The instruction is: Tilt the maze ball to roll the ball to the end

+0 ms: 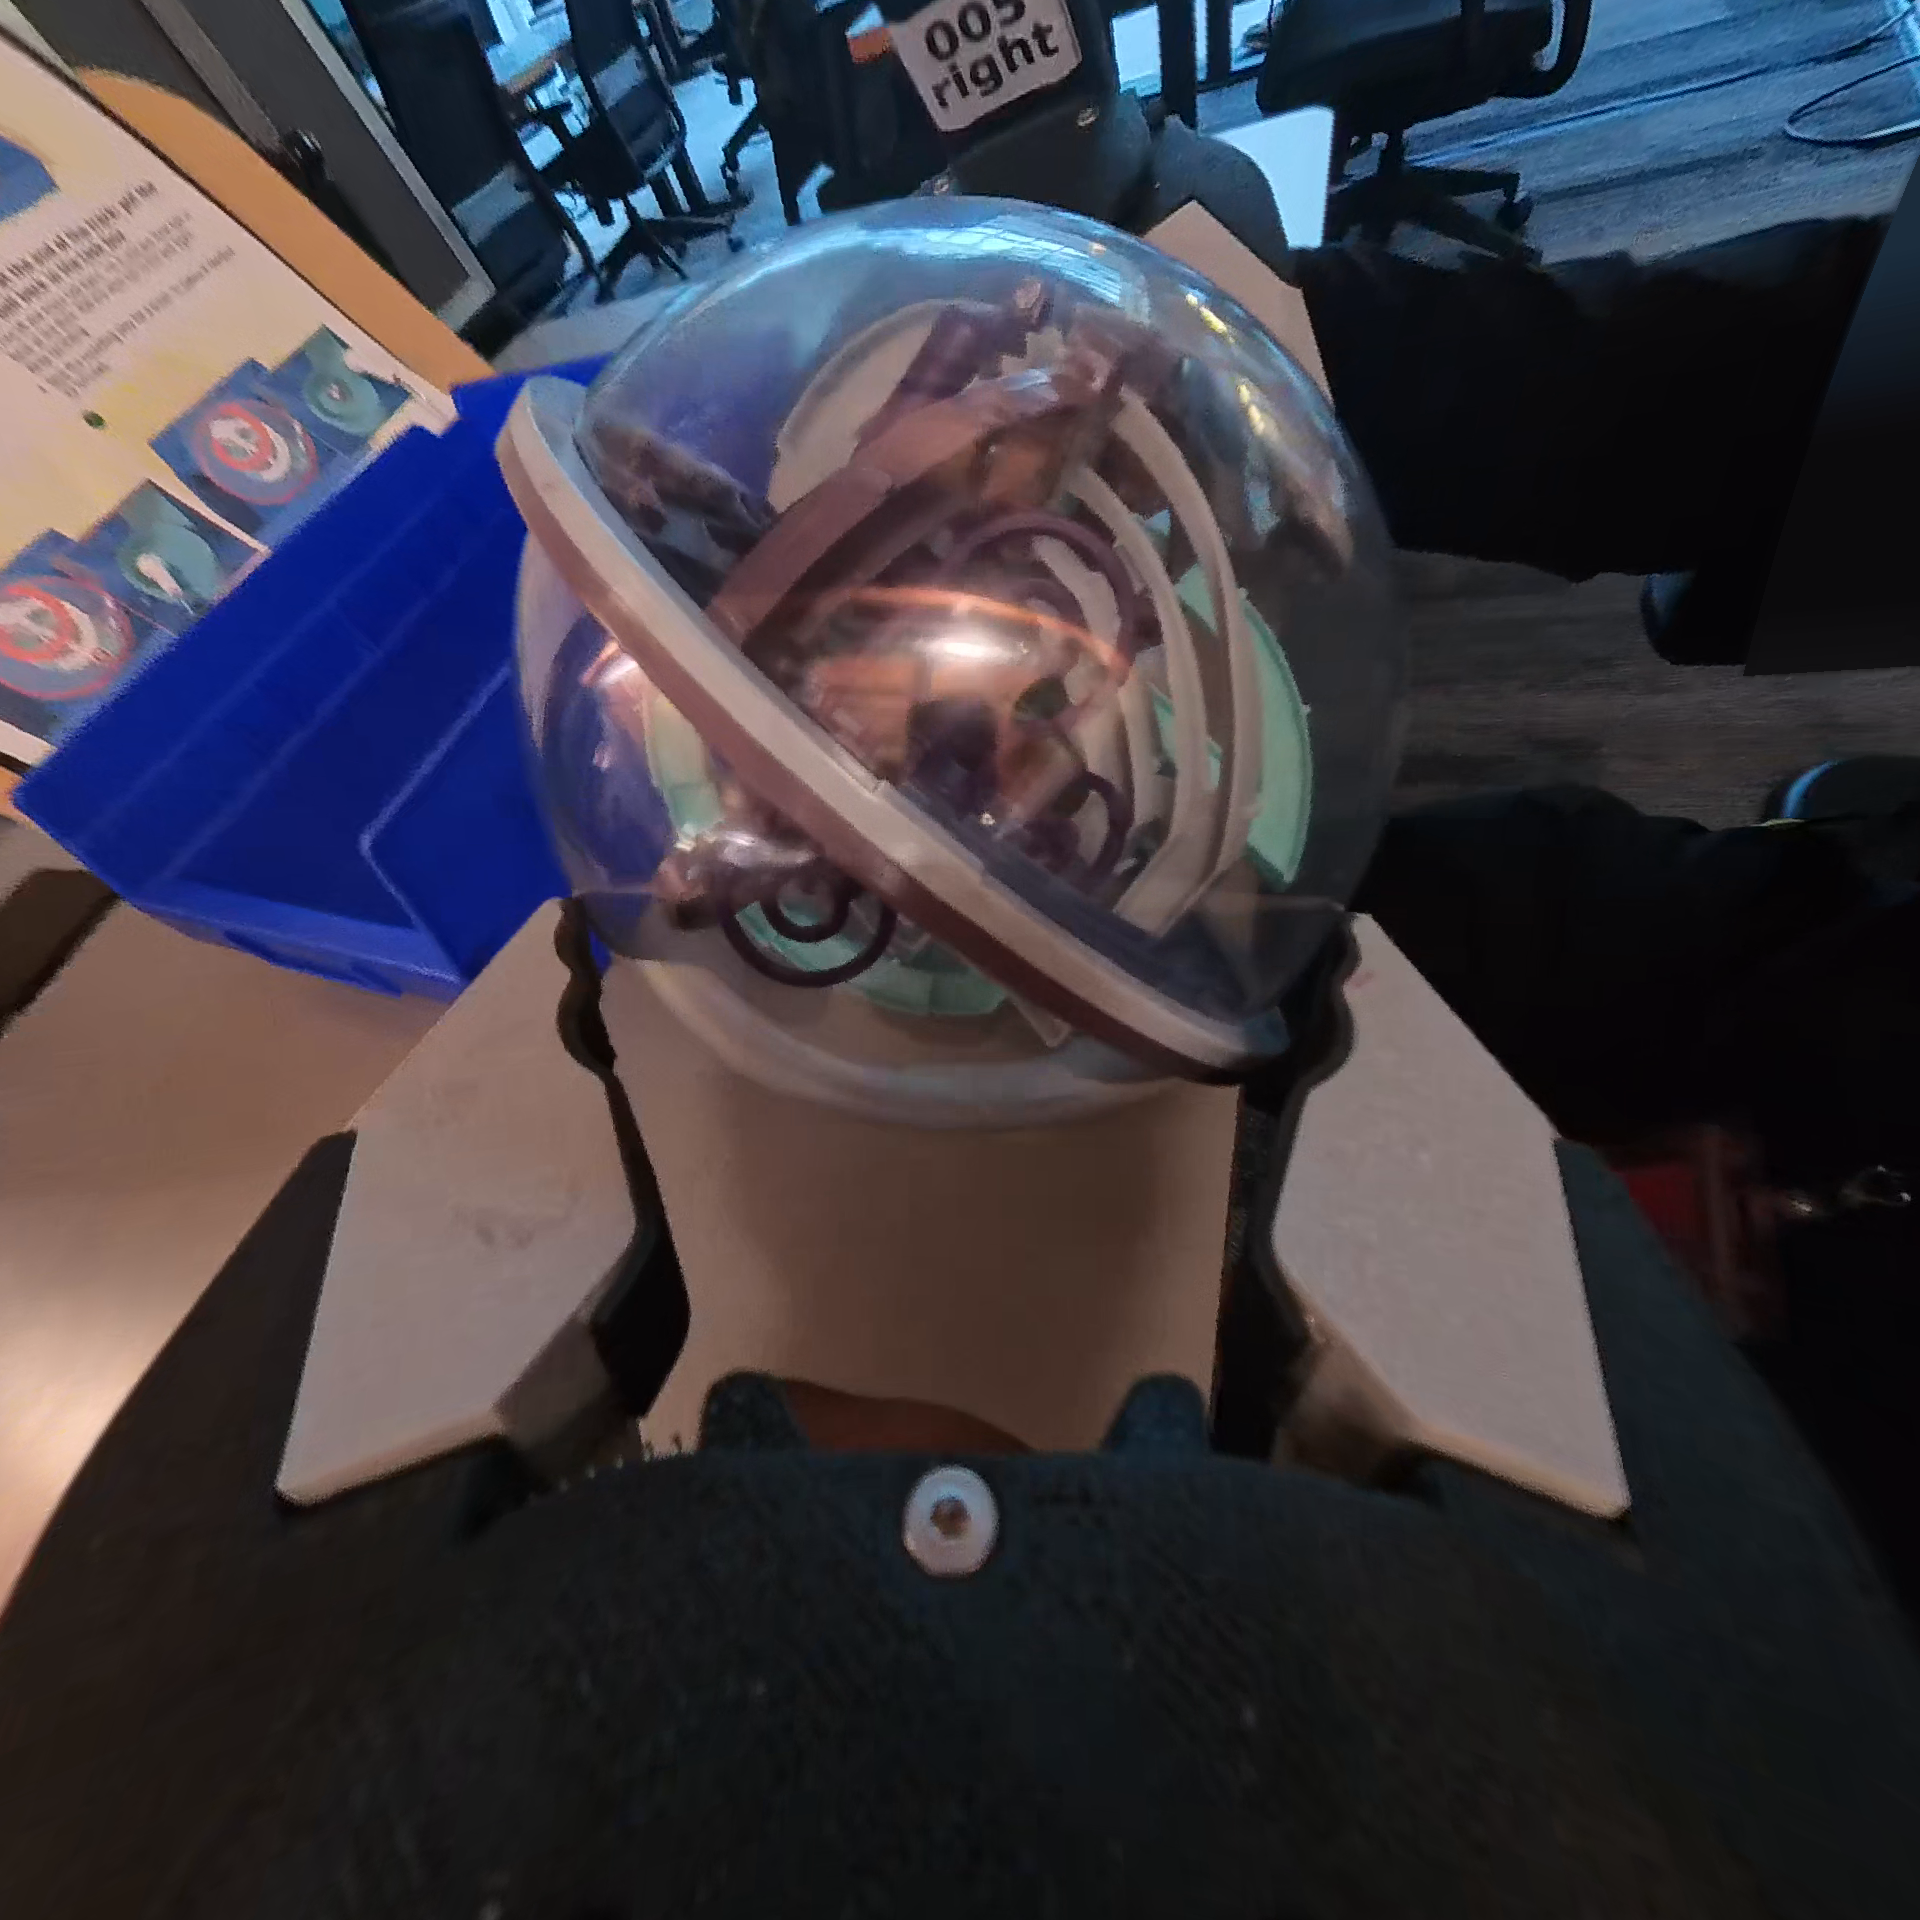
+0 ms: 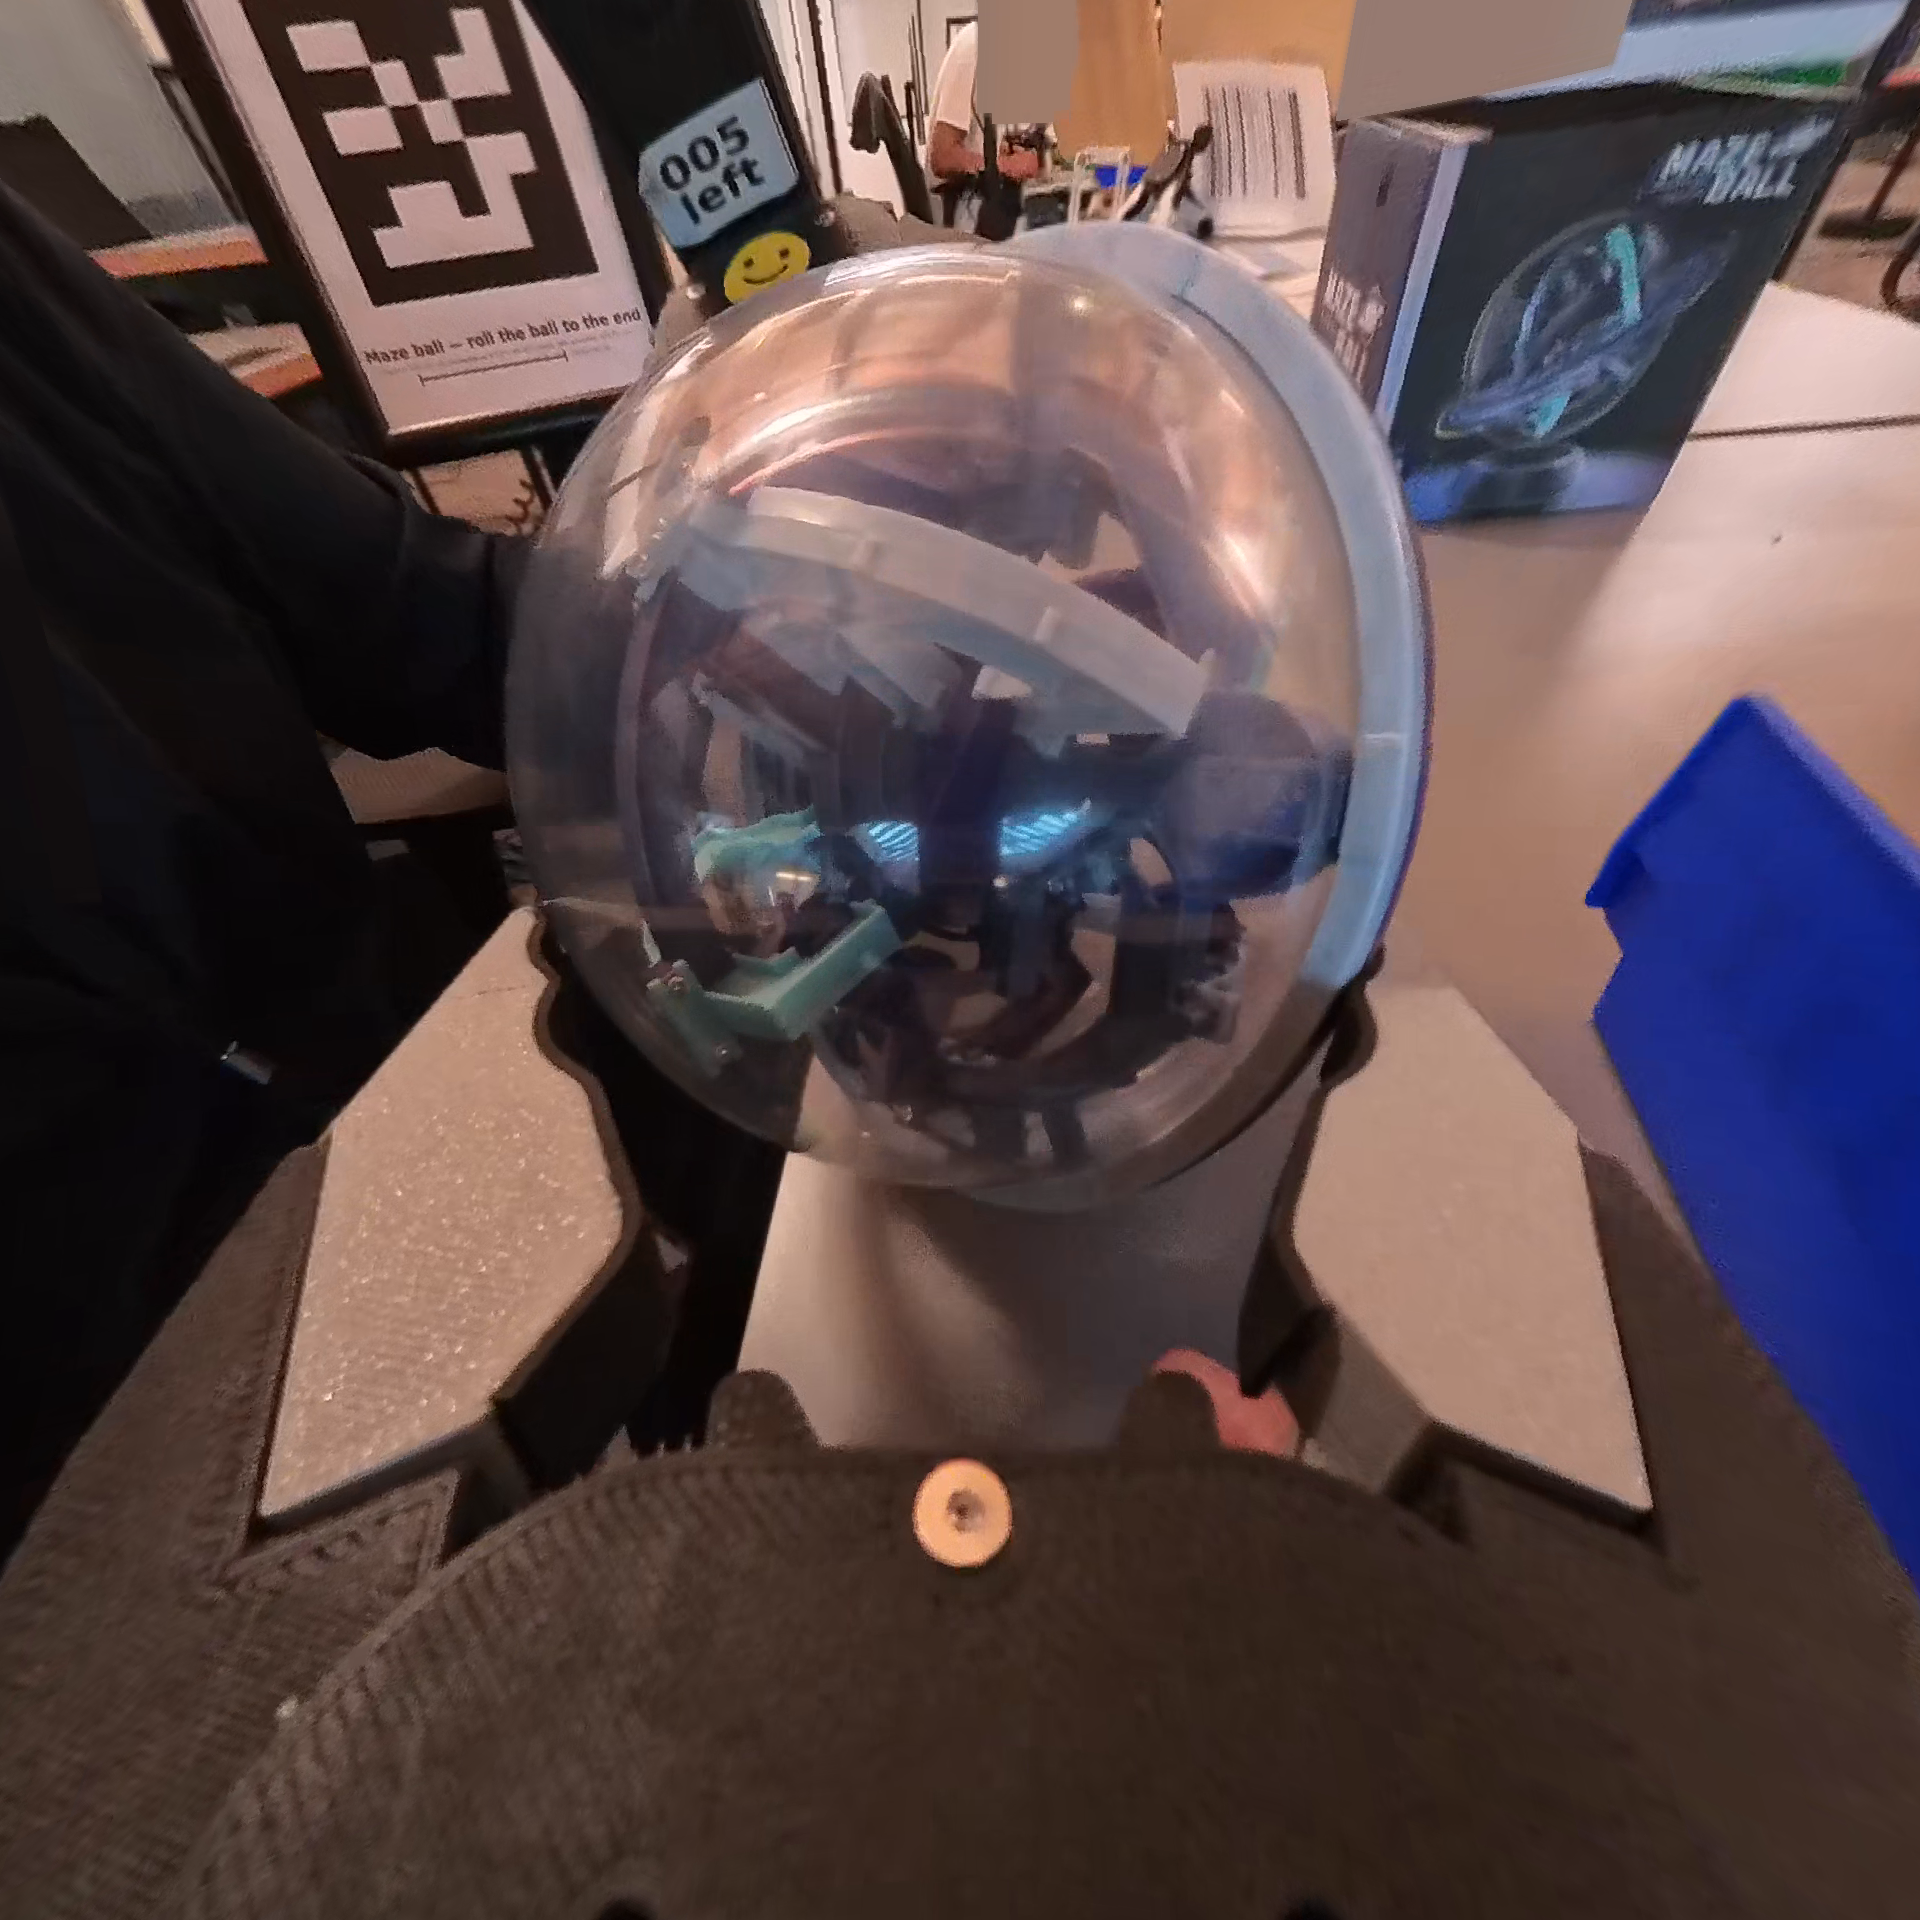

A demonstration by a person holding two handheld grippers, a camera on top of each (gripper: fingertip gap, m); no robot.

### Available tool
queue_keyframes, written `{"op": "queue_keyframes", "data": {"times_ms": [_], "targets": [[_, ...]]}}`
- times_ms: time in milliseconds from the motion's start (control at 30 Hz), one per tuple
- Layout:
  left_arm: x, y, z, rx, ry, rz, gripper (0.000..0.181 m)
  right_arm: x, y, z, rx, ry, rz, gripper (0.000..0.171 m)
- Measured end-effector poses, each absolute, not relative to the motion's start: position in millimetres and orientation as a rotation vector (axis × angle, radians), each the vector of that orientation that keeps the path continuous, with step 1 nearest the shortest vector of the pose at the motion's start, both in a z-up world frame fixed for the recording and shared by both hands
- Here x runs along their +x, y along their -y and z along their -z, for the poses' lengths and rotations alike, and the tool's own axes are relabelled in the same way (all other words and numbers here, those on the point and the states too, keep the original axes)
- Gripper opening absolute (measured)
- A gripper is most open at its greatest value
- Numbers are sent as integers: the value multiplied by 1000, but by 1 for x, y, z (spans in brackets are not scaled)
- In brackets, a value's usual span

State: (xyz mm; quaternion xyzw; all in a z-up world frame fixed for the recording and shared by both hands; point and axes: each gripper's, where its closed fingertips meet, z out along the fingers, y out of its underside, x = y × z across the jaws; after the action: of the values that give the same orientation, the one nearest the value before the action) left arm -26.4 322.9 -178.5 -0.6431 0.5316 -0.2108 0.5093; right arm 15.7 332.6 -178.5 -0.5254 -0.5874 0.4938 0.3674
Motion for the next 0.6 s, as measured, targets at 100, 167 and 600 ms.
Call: {"op": "queue_keyframes", "data": {"times_ms": [100,167,600], "targets": [[-25,-317,170,-1553,-1265,518,134,16,-327,169,-1340,1503,-1278,141],[-26,-315,170,-1565,-1265,522,134,15,-326,170,-1346,1501,-1289,141],[-29,-321,177,-1696,-1178,666,135,10,-332,179,-1441,1423,-1480,141]]}}
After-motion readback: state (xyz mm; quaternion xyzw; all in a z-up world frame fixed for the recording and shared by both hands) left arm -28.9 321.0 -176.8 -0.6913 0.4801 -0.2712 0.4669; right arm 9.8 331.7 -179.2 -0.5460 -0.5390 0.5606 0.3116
